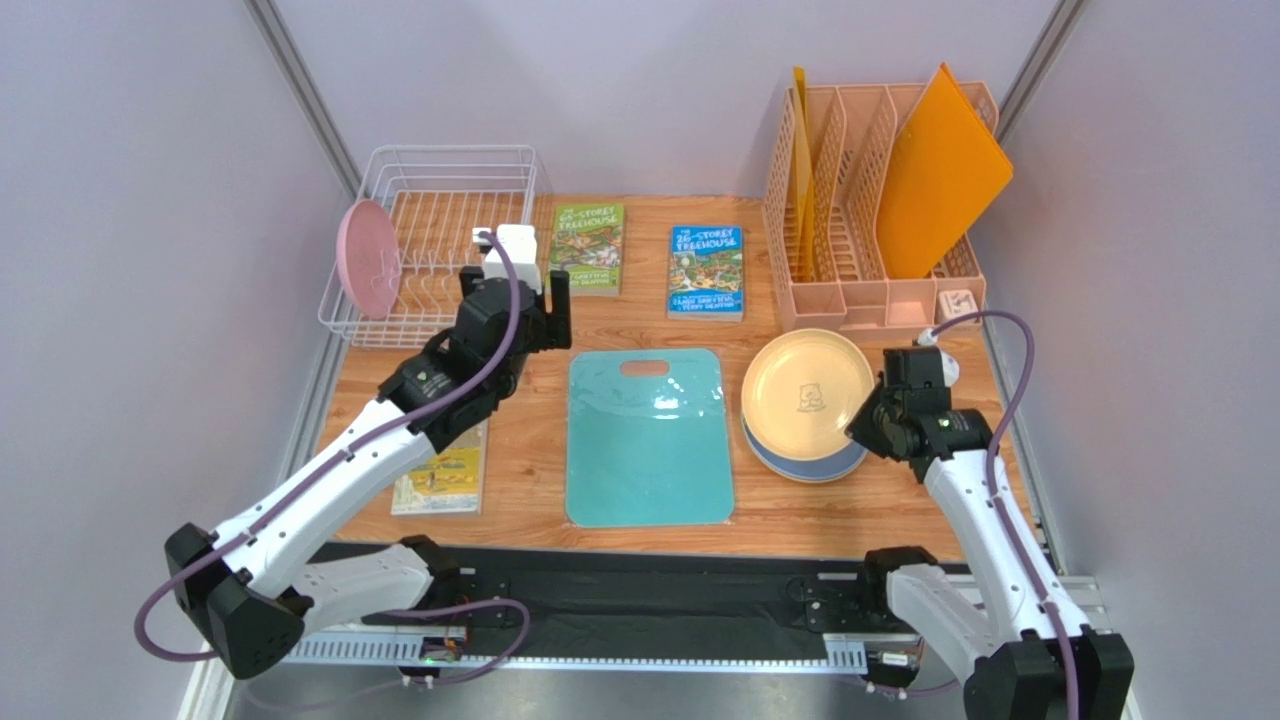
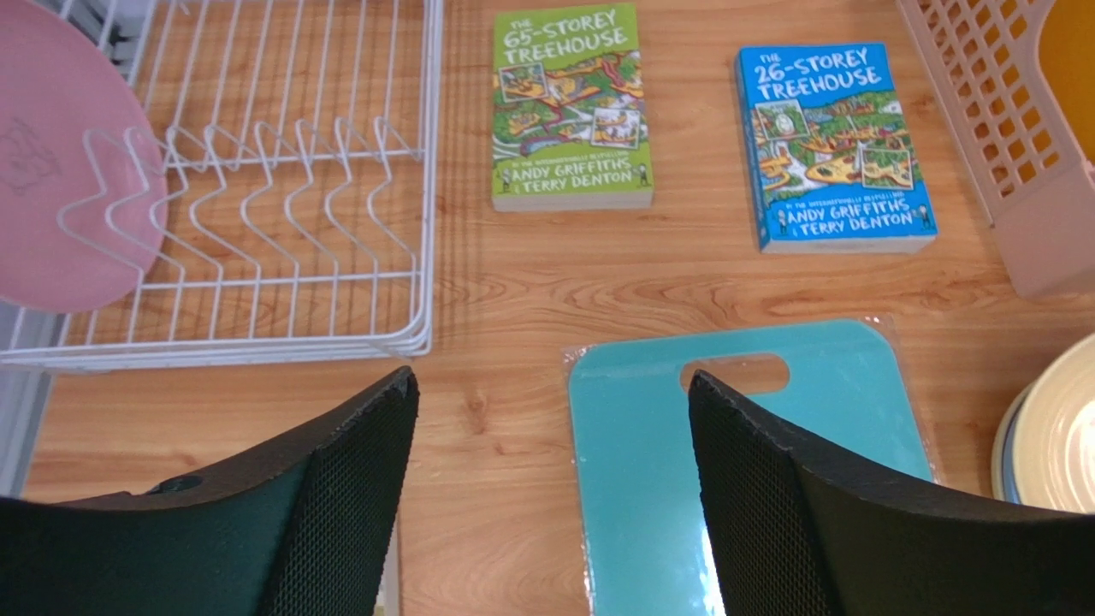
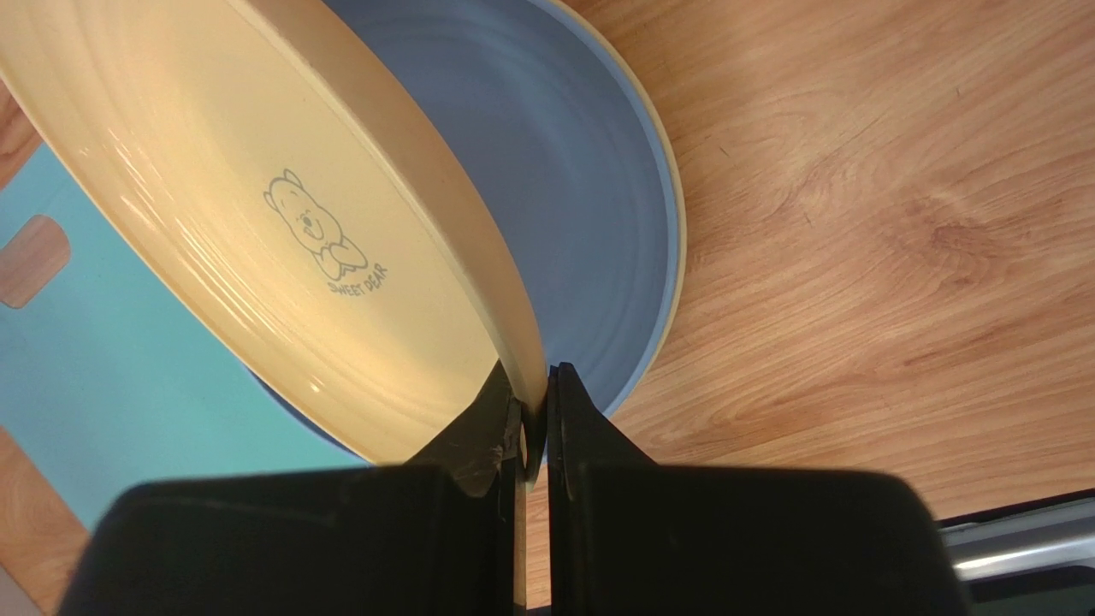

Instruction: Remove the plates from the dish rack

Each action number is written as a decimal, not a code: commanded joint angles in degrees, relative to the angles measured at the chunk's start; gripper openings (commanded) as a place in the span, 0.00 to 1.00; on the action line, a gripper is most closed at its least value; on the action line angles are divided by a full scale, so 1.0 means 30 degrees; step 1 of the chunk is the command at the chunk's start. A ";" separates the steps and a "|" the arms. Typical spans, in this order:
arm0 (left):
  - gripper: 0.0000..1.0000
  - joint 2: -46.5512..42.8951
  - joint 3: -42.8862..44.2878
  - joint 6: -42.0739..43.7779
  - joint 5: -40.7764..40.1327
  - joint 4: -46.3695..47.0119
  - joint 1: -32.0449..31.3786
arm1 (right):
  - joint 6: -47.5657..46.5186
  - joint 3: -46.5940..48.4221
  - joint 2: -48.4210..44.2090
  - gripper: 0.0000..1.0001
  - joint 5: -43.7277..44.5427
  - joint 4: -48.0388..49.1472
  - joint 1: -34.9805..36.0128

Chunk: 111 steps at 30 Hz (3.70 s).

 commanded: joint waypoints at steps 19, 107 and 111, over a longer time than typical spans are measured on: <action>0.92 0.0672 0.1759 0.1512 -0.2999 0.0237 0.1314 | 0.0607 -0.0116 -0.0052 0.53 -0.2307 -0.0583 -0.0082; 0.00 0.7184 0.5713 0.5707 -0.5146 0.3364 1.2451 | -0.1970 0.2814 0.0948 0.77 -0.1632 0.1233 0.0328; 0.00 0.5130 0.5688 0.1198 0.2017 -0.0055 1.1080 | -0.2088 0.2903 -0.0924 0.78 -0.3272 0.1231 0.0533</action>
